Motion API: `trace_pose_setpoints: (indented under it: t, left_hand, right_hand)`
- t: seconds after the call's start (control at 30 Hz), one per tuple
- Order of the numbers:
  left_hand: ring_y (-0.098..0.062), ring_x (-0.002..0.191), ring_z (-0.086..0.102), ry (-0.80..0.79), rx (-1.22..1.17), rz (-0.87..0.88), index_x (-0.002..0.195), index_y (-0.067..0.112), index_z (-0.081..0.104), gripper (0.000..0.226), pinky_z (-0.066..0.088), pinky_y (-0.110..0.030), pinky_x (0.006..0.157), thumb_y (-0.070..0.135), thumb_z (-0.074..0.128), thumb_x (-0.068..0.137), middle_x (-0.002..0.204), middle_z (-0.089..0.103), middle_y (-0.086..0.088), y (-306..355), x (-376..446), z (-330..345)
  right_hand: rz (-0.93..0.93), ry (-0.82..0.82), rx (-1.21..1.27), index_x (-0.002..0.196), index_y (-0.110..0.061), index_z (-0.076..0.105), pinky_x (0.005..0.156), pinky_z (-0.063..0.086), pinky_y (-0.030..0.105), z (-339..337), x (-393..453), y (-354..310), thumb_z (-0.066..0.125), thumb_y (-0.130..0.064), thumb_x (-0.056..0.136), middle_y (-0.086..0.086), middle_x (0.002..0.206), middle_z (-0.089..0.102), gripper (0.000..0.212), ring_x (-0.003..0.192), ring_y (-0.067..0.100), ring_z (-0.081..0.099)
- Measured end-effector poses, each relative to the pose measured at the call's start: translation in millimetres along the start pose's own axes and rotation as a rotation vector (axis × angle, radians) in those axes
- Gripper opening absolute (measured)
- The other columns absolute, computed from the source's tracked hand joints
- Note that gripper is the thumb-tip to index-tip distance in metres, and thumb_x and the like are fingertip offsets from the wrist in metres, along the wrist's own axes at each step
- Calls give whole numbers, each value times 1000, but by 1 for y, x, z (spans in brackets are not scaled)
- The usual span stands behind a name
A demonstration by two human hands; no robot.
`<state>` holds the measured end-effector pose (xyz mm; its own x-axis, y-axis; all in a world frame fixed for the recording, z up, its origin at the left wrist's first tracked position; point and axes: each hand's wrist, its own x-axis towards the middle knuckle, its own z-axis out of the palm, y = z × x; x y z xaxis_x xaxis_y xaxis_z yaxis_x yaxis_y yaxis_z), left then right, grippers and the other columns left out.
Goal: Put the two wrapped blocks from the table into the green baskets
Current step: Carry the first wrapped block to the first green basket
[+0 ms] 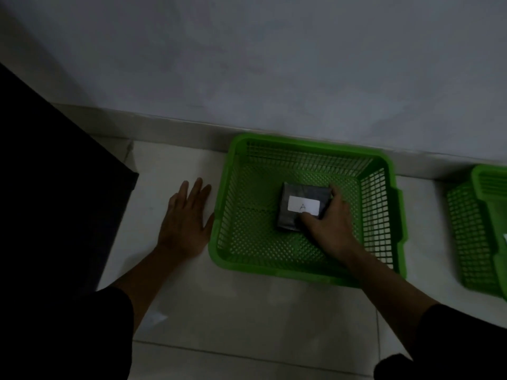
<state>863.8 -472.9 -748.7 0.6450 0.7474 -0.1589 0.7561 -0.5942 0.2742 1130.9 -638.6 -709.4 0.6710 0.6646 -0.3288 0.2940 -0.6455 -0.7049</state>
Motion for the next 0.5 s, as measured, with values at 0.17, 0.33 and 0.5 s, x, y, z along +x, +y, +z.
trace_pose_setpoints:
  t: [0.17, 0.33, 0.5]
  left_hand:
    - [-28, 151, -1, 12, 0, -4, 157, 18, 15, 77, 7, -47, 121, 47, 51, 95, 165, 6, -5, 3, 1, 1]
    - [-29, 151, 0, 10, 7, -6, 157, 17, 15, 79, 7, -48, 121, 48, 52, 95, 165, 5, -6, 4, 0, 2]
    - [-29, 151, 0, -5, 60, -22, 157, 18, 11, 79, 7, -47, 121, 52, 46, 95, 165, 3, -7, 4, 1, 4]
  right_hand:
    - [-97, 21, -137, 156, -16, 15, 112, 26, 48, -3, -3, 0, 77, -36, 78, 15, 141, 32, 102, 131, 31, 30]
    - [-215, 7, -187, 153, -13, 26, 106, 34, 41, -7, -2, 3, 77, -34, 80, 15, 136, 36, 91, 124, 29, 36]
    - [-296, 11, -261, 150, -17, 33, 107, 31, 46, -12, -5, 4, 71, -47, 83, 16, 146, 33, 83, 130, 32, 33]
